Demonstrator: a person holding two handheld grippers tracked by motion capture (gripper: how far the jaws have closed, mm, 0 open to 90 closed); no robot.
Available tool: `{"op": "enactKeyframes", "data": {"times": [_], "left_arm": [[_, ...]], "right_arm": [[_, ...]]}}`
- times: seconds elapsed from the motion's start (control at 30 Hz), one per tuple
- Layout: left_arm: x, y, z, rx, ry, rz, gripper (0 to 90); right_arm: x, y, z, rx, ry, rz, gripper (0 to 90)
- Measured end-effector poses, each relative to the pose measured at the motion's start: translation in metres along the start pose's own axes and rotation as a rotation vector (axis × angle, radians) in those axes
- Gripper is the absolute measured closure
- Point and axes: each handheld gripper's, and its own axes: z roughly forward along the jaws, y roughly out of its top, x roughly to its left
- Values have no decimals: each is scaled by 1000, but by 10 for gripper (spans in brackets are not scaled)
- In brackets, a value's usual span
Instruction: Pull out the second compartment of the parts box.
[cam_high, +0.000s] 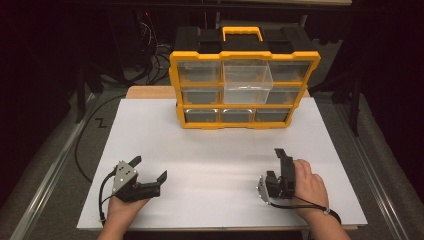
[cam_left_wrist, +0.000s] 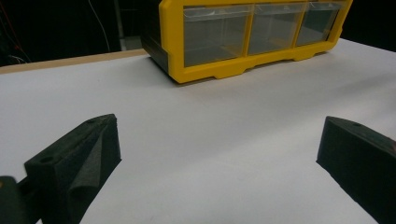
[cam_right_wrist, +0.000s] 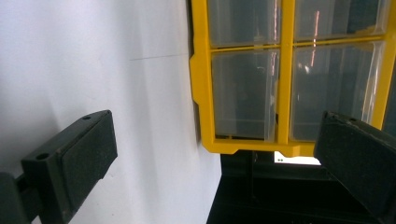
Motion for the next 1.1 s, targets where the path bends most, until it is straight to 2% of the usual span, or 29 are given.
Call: {"op": "enactKeyframes", "data": {"times": [0.1, 0.17, 0.2, 0.23, 0.27, 0.3, 0.37, 0.47, 0.5, 0.53, 0.57, 0.6, 0.63, 0.7, 0.73, 0.77, 0.83, 0.87, 0.93, 0.97, 1.03, 1.07, 1.1], "left_arm": [[0, 0, 0, 0, -1, 1, 5], [0, 0, 0, 5, -4, 6, 5], [0, 0, 1, 7, -6, 6, 5], [0, 0, 1, 7, -6, 6, 5], [0, 0, 1, 8, -8, 4, 5], [0, 0, 1, 10, -11, 1, 5], [0, 0, 1, 3, -20, -7, 4], [0, 0, 0, 0, -21, -7, 5], [0, 1, 0, 1, -22, -6, 5], [1, 1, 0, 1, -21, -3, 5], [1, 1, 0, -1, -20, -4, 5], [2, 1, -1, -3, -17, -4, 4], [2, 1, -1, -3, -17, -4, 5], [2, 1, -1, -3, -16, -6, 5], [3, 1, -1, -3, -16, -6, 5], [3, 1, -1, -3, -16, -6, 5], [3, 2, -1, -4, -16, -5, 5], [3, 2, -2, -4, -11, -3, 4], [3, 2, -1, -4, -10, 0, 5], [3, 2, -1, -3, -11, 0, 5], [3, 2, -2, -4, -12, -1, 5], [3, 2, -2, -5, -12, -1, 5], [3, 2, -2, -6, -12, -2, 5]], "right_arm": [[-3, -2, -1, 2, 7, 73, 7], [-6, -5, 1, 13, 28, 186, 7], [-8, -7, 1, 8, 54, 253, 7], [-8, -7, 1, 8, 54, 253, 7], [-12, -11, 2, 8, 77, 361, 8], [-12, -11, 2, 8, 77, 361, 8], [-15, -14, 4, 1, 88, 443, 8], [-17, -20, 6, 1, 147, 616, 8], [-19, -25, 8, -3, 193, 716, 8], [-20, -28, 8, -6, 211, 760, 8], [-20, -28, 8, -6, 211, 760, 8], [-22, -32, 9, -13, 246, 861, 9], [-22, -32, 9, -13, 246, 861, 9], [-24, -35, 9, -23, 271, 949, 9], [-26, -39, 8, -45, 289, 1027, 9], [-26, -39, 8, -45, 289, 1027, 9], [-28, -41, 4, -67, 305, 1109, 9], [-29, -44, 0, -95, 315, 1179, 9], [-30, -48, -4, -125, 319, 1252, 9], [-30, -48, -4, -125, 319, 1252, 9], [-30, -51, -7, -154, 332, 1322, 9], [-30, -55, -10, -176, 344, 1380, 9], [-30, -55, -10, -176, 344, 1380, 9]]}}
